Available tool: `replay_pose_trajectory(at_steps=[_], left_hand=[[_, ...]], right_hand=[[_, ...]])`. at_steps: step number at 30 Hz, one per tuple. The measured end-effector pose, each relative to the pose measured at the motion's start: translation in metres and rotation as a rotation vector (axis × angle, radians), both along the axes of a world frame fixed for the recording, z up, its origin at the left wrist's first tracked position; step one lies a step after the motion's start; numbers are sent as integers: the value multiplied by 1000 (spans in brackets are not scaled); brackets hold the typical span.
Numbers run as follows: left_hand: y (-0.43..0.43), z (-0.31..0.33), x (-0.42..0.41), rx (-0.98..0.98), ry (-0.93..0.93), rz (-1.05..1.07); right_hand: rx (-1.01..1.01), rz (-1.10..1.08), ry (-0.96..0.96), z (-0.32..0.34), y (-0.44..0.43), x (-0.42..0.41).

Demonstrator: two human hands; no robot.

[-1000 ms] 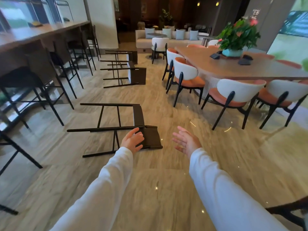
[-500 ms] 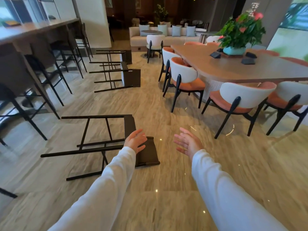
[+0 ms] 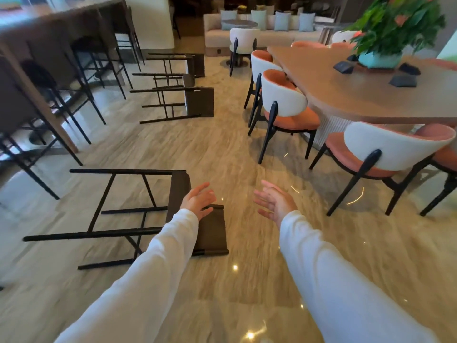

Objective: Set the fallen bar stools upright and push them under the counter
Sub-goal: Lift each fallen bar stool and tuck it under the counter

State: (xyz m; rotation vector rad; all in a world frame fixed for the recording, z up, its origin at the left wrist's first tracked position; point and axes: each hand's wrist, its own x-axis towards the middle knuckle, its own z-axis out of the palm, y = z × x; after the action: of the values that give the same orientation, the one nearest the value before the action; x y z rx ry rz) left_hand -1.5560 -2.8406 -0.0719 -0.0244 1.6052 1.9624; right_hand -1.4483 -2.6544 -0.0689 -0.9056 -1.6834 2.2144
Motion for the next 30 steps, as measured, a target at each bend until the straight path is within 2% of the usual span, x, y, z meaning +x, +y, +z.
replay_pose_trajectory(at_steps=[9, 16, 24, 30], left_hand=[[95, 0, -32, -29, -47, 189], [145, -7, -87, -2, -81, 327], [195, -17, -161, -57, -91, 398], [230, -22, -184, -59, -84, 489]], right_hand=[[41, 212, -77, -2, 120, -79], [24, 275, -78, -16, 163, -160], [-19, 357, -105, -31, 204, -251], [-42, 471, -115, -38, 236, -300]])
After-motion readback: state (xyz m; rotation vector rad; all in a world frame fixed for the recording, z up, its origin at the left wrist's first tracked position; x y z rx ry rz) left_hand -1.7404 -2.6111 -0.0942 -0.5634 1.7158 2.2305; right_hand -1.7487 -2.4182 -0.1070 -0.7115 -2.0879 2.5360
